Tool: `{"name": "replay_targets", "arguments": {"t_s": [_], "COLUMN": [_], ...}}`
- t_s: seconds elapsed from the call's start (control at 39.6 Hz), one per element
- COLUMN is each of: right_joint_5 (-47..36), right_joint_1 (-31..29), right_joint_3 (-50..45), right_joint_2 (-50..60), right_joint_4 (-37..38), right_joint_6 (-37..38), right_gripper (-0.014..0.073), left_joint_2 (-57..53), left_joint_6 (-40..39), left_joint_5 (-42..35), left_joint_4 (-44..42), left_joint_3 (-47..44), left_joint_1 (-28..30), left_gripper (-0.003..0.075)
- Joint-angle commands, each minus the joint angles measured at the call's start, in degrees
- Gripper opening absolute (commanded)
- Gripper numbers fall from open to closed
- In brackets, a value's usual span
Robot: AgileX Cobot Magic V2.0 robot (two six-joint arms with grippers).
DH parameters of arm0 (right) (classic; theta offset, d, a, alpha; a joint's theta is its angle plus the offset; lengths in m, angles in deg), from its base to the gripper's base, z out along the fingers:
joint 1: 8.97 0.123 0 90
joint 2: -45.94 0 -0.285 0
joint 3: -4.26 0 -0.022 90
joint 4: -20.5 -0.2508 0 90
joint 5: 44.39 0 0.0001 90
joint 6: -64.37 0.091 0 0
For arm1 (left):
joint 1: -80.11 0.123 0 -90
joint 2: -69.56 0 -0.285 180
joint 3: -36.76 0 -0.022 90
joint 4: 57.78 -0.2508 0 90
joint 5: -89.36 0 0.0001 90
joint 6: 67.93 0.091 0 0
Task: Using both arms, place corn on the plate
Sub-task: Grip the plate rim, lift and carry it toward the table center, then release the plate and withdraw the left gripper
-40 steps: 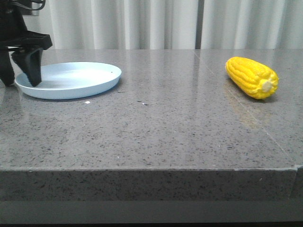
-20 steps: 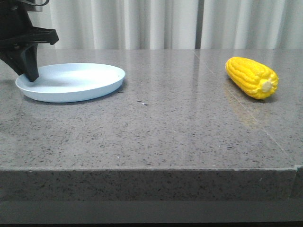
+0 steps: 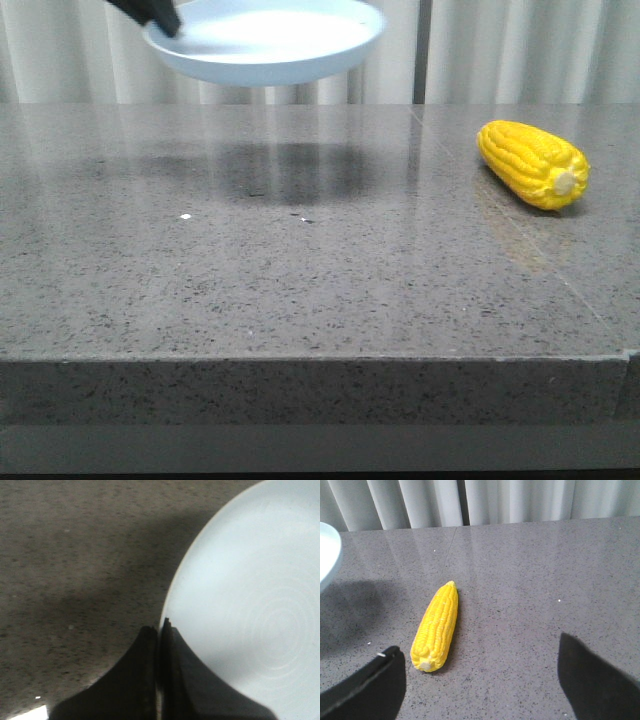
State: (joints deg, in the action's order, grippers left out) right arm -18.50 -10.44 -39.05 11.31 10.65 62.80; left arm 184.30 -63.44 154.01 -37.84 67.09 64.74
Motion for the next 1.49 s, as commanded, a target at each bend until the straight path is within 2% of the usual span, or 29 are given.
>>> {"name": "replay_targets", "arguments": {"t_s": [0.0, 0.23, 0.45, 0.5, 0.58, 0.68, 0.73, 0.78, 0.88, 1.03, 1.11, 1.34, 1.46], "right_joint_5": [-4.17, -4.13, -4.13, -4.13, -4.13, -4.13, -4.13, -4.13, -4.13, -4.13, -4.13, -4.13, -4.13], "right_joint_1": [-0.39, -0.39, -0.39, -0.39, -0.39, -0.39, -0.39, -0.39, -0.39, -0.39, -0.39, -0.39, -0.39], "right_joint_3": [2.05, 2.05, 2.05, 2.05, 2.05, 2.05, 2.05, 2.05, 2.05, 2.05, 2.05, 2.05, 2.05], "right_joint_2": [-0.32, -0.32, -0.32, -0.32, -0.32, -0.32, -0.32, -0.32, -0.32, -0.32, -0.32, -0.32, -0.32], "right_joint_4": [-0.29, -0.29, -0.29, -0.29, -0.29, -0.29, -0.29, -0.29, -0.29, -0.29, -0.29, -0.29, -0.29], "right_joint_6": [-0.39, -0.39, -0.39, -0.39, -0.39, -0.39, -0.39, -0.39, -0.39, -0.39, -0.39, -0.39, -0.39], "right_gripper": [0.0641, 0.0641, 0.0641, 0.0641, 0.0641, 0.0641, 0.0641, 0.0641, 0.0641, 0.0641, 0.0641, 0.0641, 0.0641], "left_joint_2": [-1.35, 3.84, 6.37, 6.37, 6.37, 5.95, 5.1, 3.94, 0.83, -4.26, -6.75, -15.53, -20.8], "left_joint_6": [0.01, -0.6, -2.08, -2.08, -2.08, -1.94, -1.42, -1.42, -1.97, -6.99, -8.13, -8.13, -9.05], "left_joint_5": [-0.56, 2.55, 4.43, 4.68, 4.98, 5.21, 4.48, 3.37, 1.69, 3.4, 4.32, 0.76, -3.49], "left_joint_4": [2.23, -0.51, -3.71, -4.11, -4.11, -4.2, -4.49, -5.41, -10.13, -23.97, -27.66, -27.5, -27.5], "left_joint_3": [1.9, 1.9, 1.78, 1.78, 1.78, 1.89, 1.89, 1.89, 1.89, 0.89, -0.84, -9.84, -16.45], "left_joint_1": [-2.88, -6.43, -6.89, -6.89, -6.79, -6.79, -6.79, -6.79, -6.68, -5.78, -4.39, 1.66, 3.23], "left_gripper": [-0.002, -0.002, 0.0, 0.0045, 0.0154, 0.034, 0.0403, 0.0426, 0.0399, 0.0277, 0.0209, -0.0022, -0.002]}}
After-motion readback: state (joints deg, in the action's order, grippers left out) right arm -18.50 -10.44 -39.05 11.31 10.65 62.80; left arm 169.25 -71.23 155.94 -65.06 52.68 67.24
